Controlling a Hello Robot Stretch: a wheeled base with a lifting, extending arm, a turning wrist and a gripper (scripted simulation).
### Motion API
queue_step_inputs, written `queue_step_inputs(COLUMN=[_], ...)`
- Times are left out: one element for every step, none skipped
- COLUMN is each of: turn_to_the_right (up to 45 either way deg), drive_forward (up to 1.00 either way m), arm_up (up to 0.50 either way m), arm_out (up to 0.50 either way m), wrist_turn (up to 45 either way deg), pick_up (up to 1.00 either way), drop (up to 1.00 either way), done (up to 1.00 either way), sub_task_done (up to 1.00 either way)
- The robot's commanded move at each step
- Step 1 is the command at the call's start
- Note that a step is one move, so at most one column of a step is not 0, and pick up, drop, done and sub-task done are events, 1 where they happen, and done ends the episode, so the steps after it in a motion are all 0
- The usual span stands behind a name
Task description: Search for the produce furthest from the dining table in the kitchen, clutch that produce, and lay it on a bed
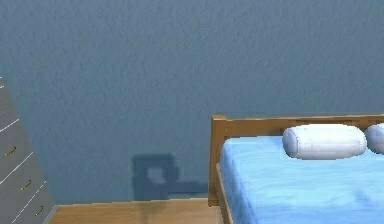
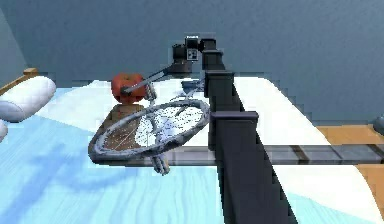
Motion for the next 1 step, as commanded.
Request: queue_step_inputs(turn_to_the_right=[0.0], drive_forward=[0.0], arm_up=[-0.14], arm_out=[0.0], wrist_turn=[0.0], pick_up=[0.0], drop=[0.0], done=[0.0], sub_task_done=[0.0])
